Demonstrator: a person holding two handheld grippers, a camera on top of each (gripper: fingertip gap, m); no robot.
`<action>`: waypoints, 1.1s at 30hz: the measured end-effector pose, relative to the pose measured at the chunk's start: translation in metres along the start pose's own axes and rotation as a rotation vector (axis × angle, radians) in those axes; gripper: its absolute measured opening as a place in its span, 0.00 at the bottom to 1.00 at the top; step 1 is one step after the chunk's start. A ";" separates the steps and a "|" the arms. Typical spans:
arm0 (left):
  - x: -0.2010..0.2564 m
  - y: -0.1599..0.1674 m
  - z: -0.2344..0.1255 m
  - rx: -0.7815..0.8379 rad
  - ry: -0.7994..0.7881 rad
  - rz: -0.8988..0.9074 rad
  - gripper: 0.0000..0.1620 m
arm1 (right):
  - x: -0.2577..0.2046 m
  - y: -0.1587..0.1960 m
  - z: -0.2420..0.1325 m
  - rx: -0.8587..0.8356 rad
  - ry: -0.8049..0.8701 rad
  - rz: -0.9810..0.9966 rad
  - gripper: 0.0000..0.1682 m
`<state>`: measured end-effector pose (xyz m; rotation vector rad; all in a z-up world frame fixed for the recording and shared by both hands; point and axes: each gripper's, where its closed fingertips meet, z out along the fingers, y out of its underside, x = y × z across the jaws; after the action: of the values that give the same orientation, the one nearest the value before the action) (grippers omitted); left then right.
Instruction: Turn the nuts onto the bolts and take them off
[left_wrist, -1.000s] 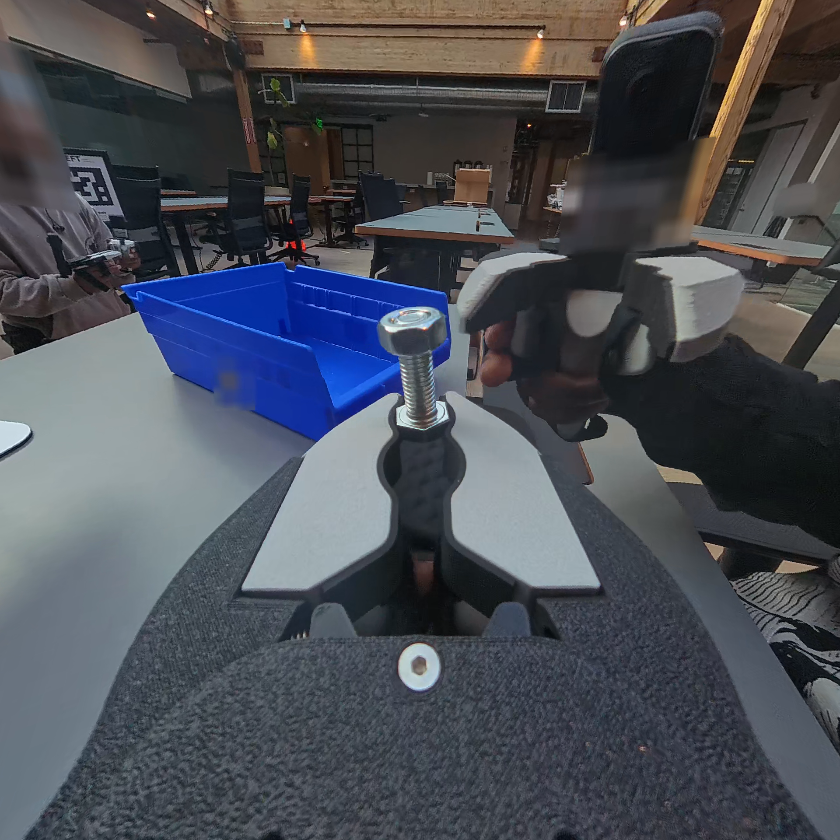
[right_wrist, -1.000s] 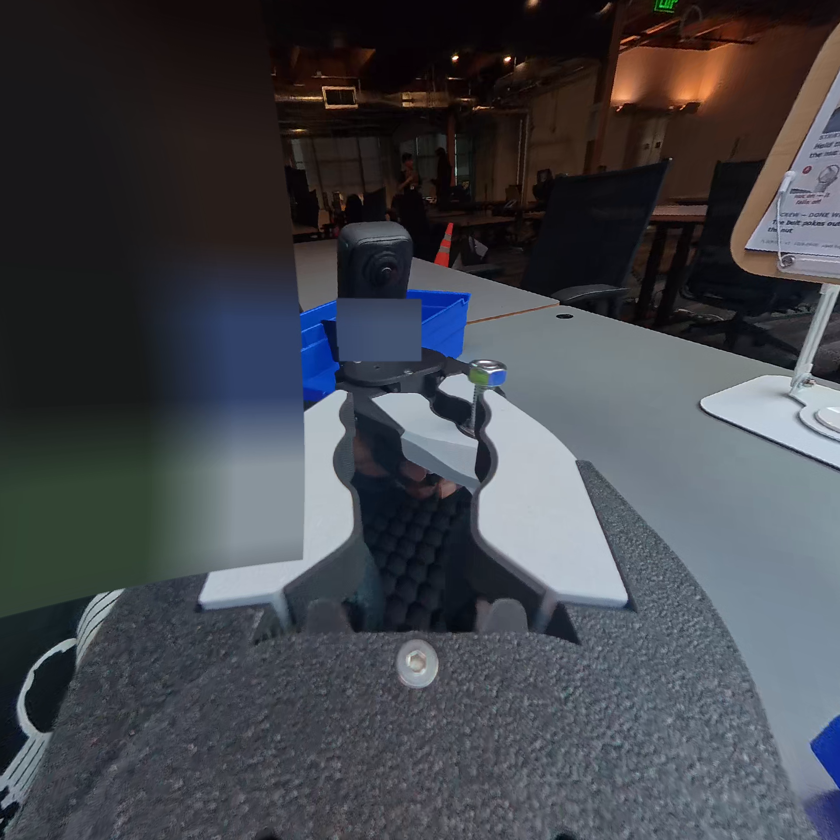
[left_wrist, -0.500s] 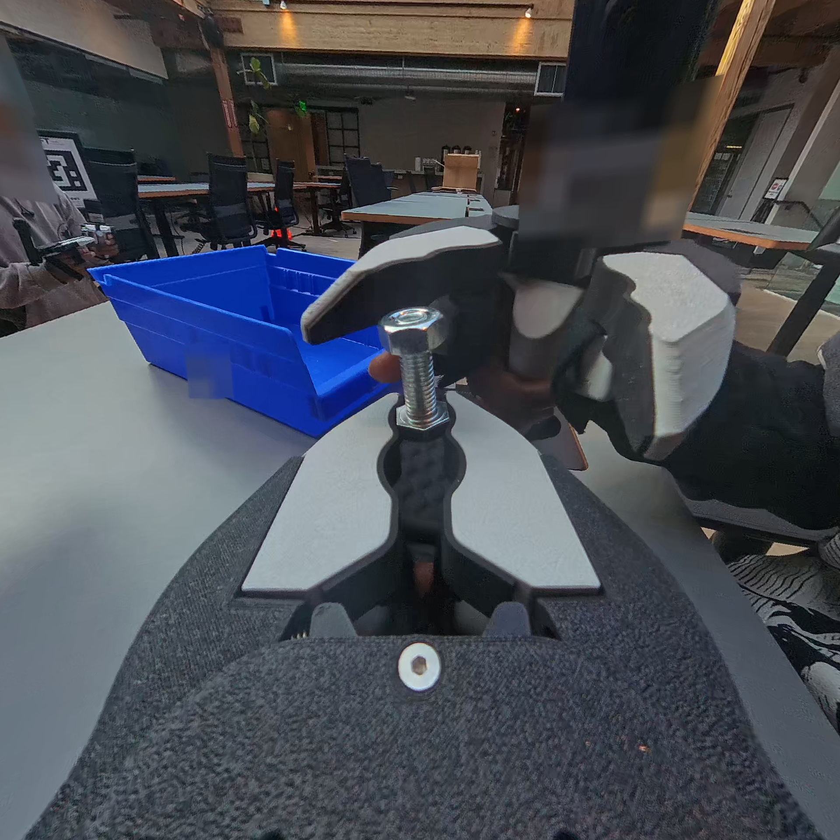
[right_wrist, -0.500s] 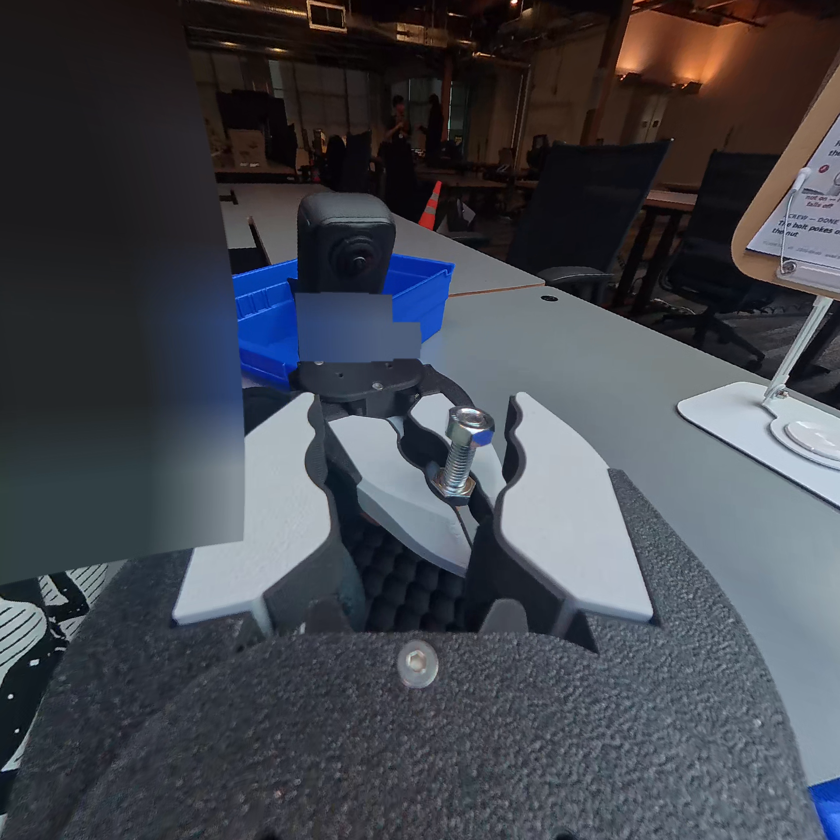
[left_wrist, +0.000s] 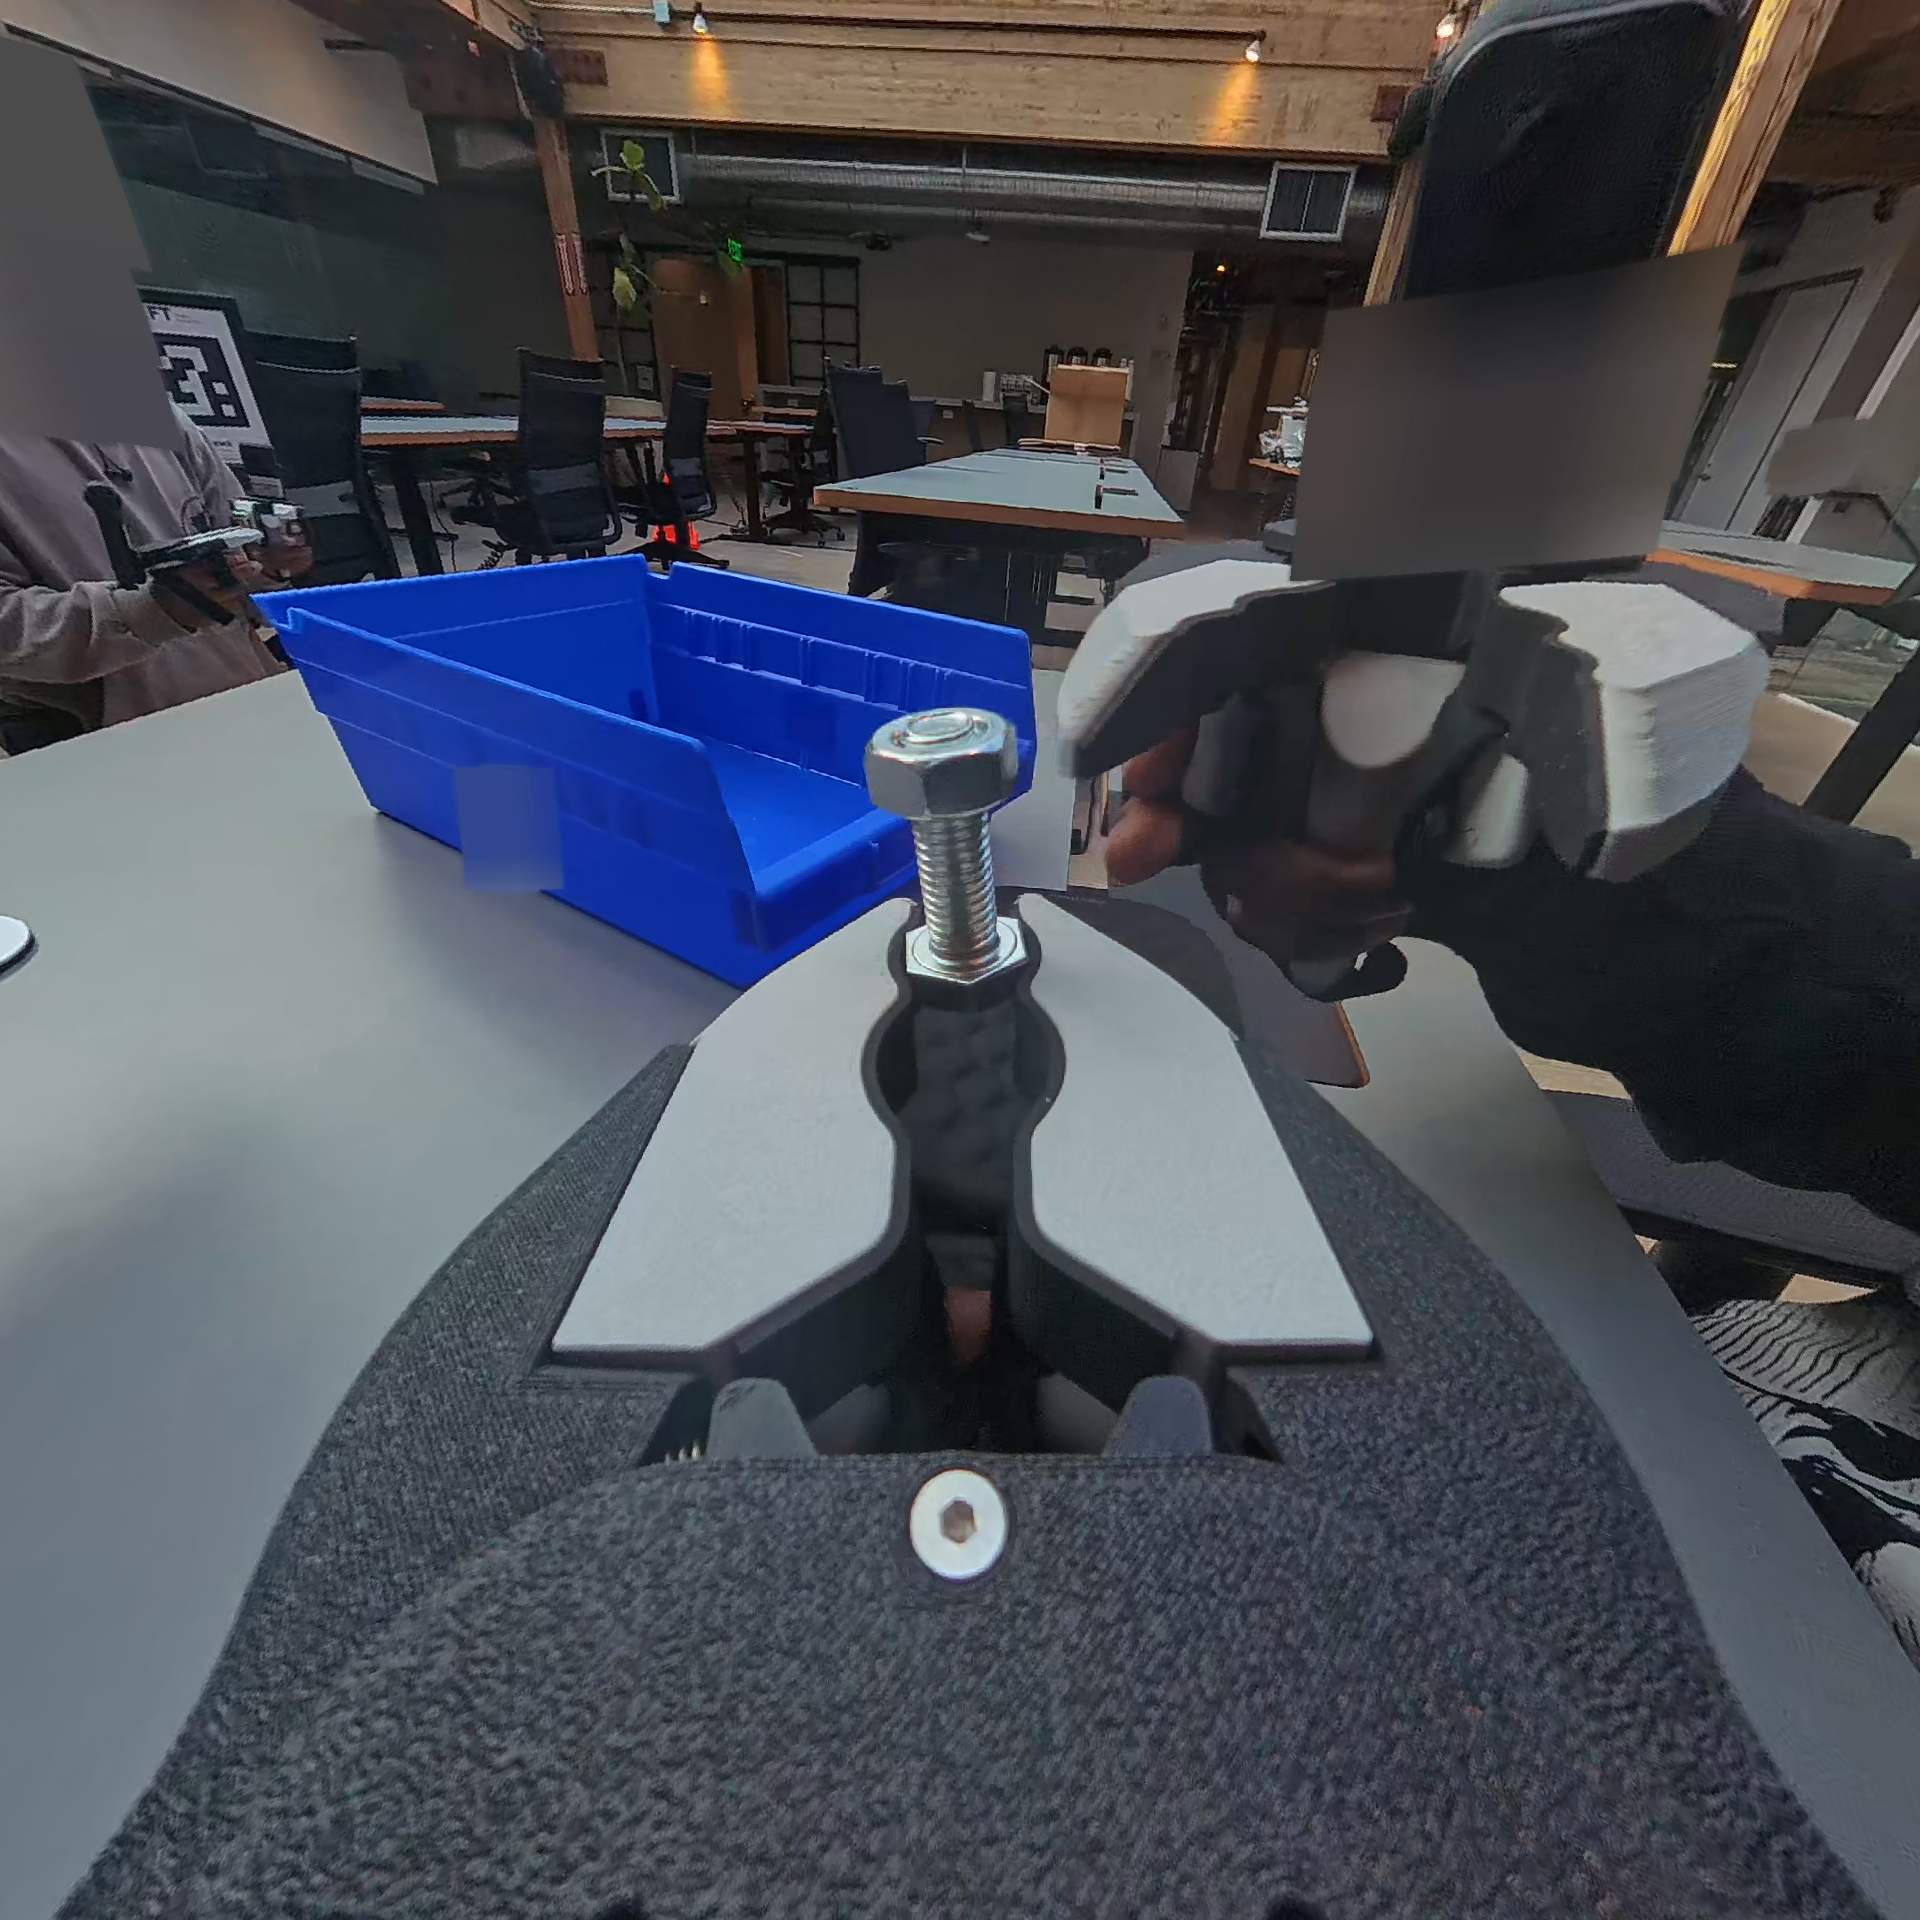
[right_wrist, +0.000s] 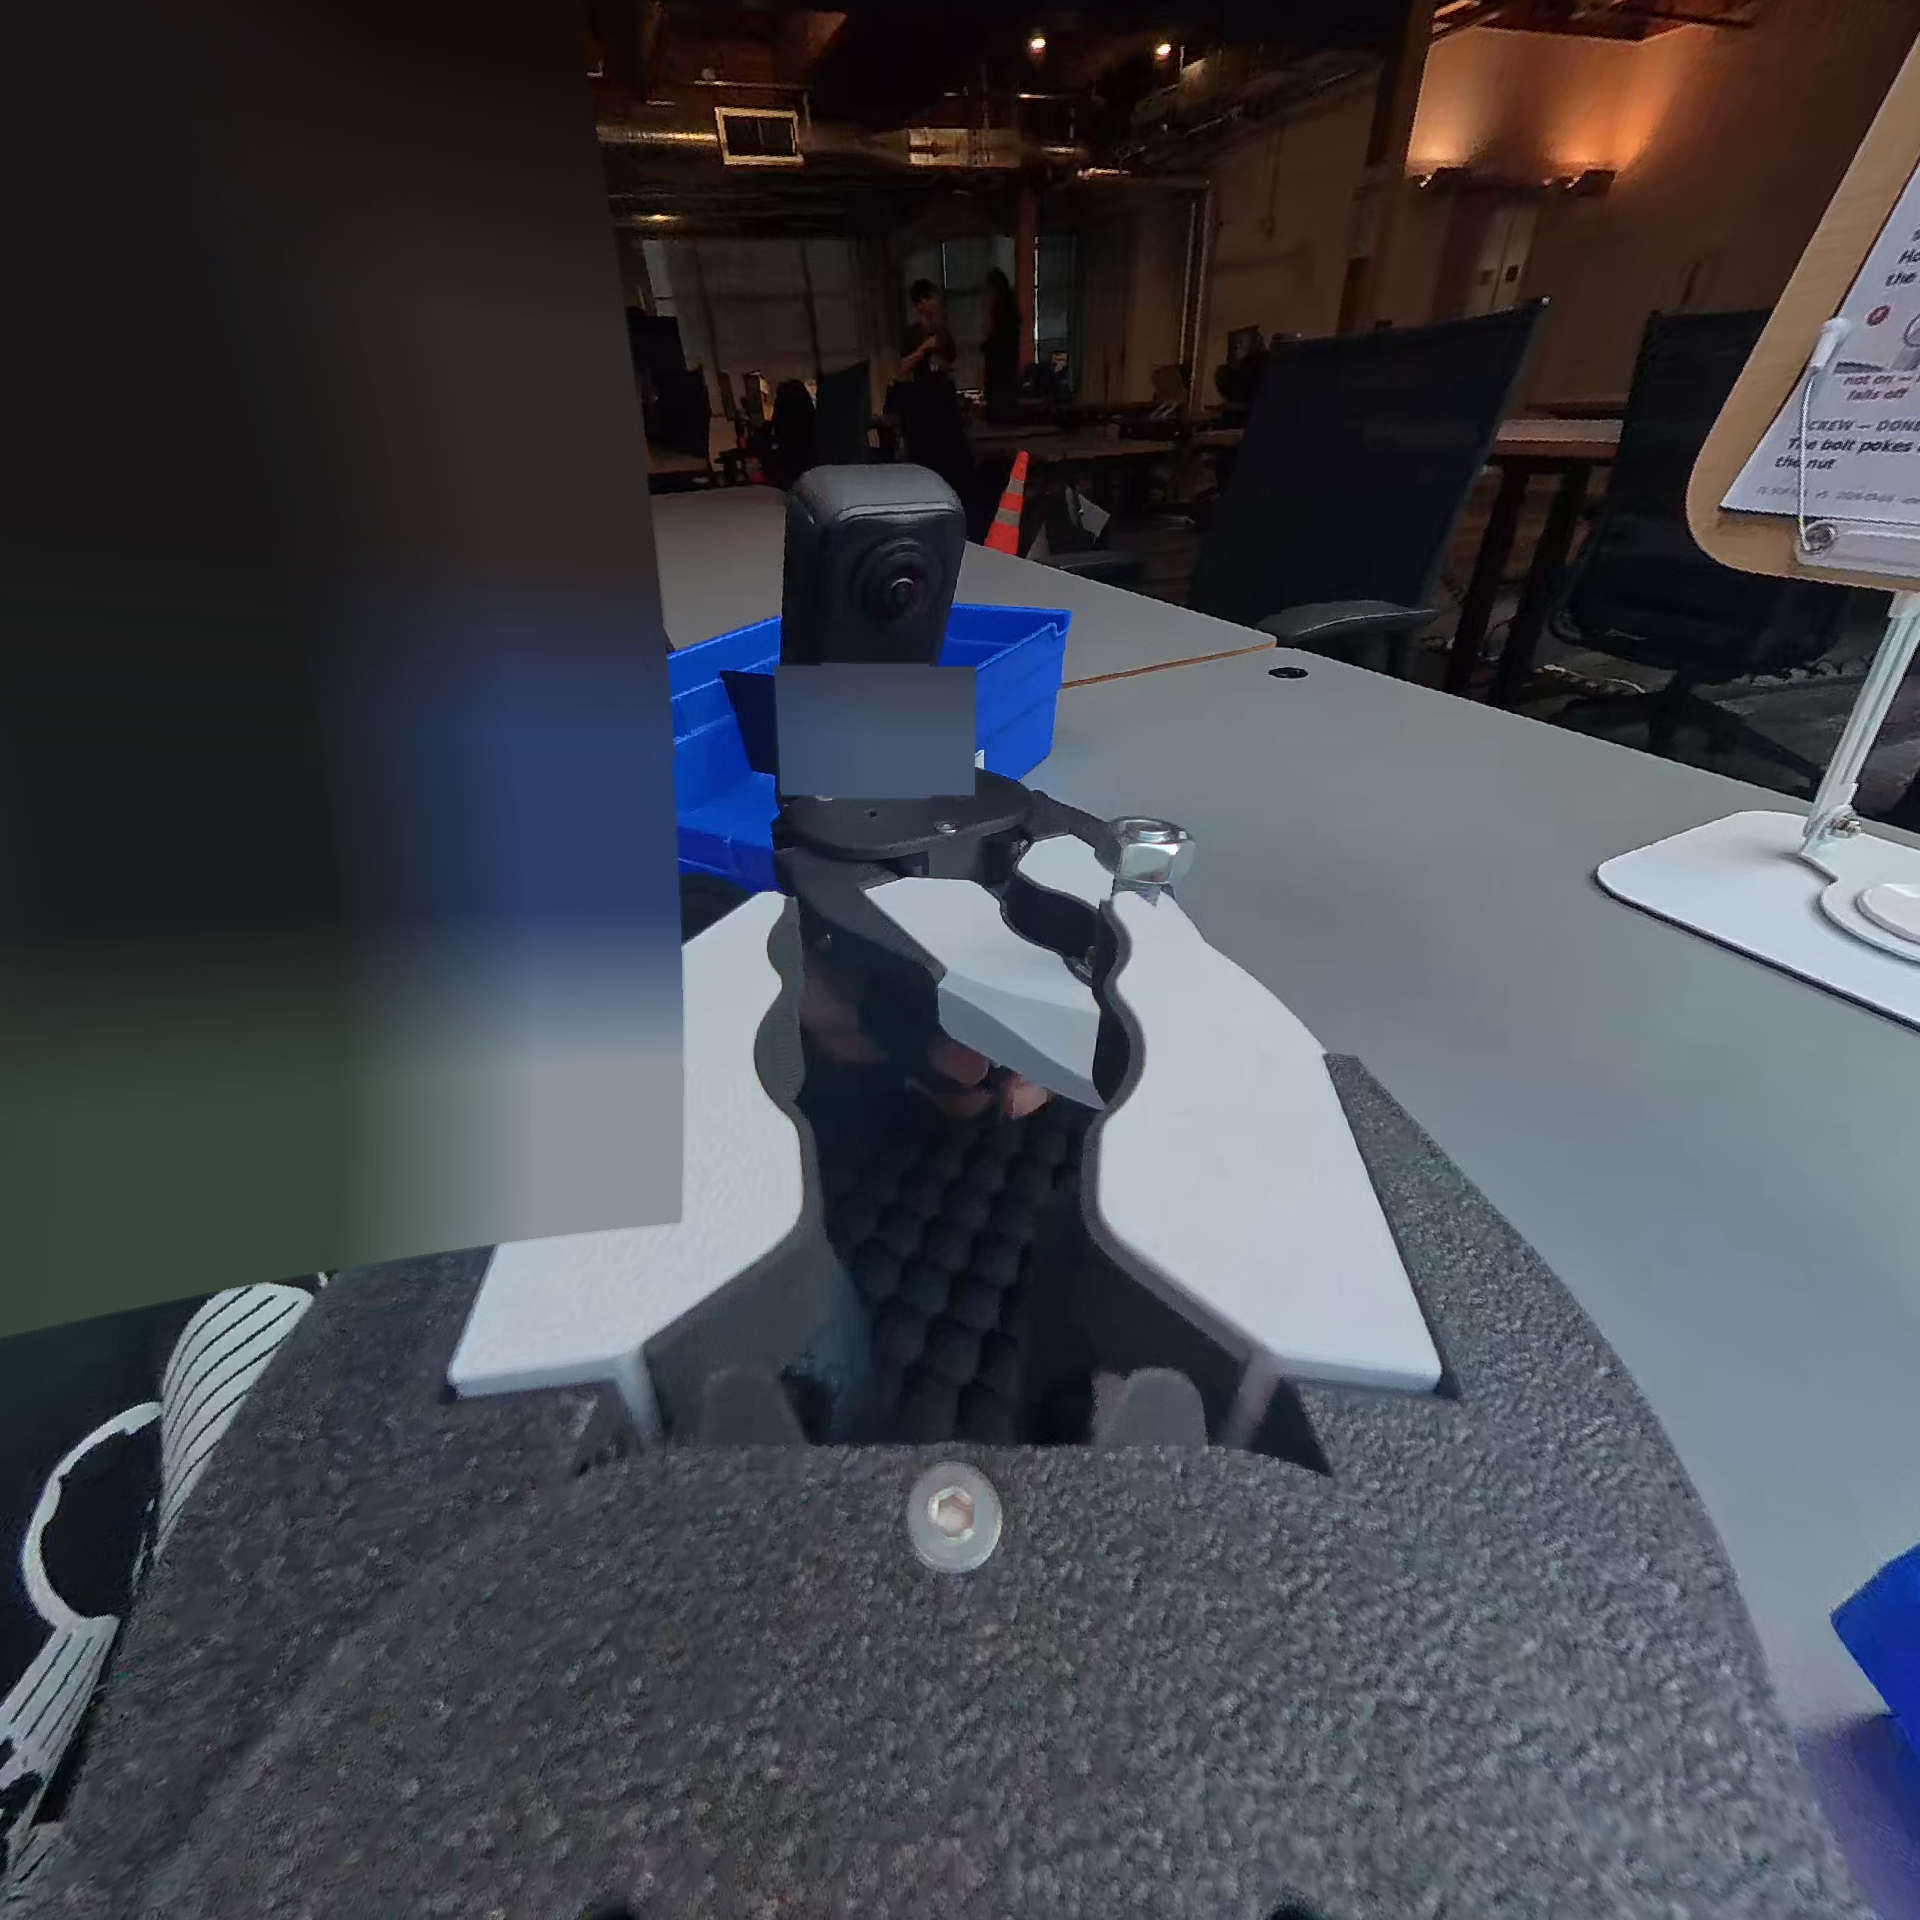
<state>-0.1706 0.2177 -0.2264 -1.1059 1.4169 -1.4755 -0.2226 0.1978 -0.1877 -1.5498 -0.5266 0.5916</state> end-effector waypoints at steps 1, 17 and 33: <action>0.000 -0.001 0.000 0.003 0.001 0.002 0.08 | 0.002 -0.001 -0.002 0.005 0.015 -0.007 0.31; 0.009 0.009 0.006 -0.055 0.027 0.044 0.08 | 0.010 0.009 0.027 -0.071 -0.007 -0.040 0.46; 0.008 0.007 0.006 -0.045 0.020 0.044 0.08 | 0.018 -0.004 -0.002 0.034 0.064 0.018 0.41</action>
<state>-0.1679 0.2077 -0.2325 -1.0834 1.4853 -1.4332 -0.2081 0.2080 -0.1846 -1.5379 -0.4525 0.5608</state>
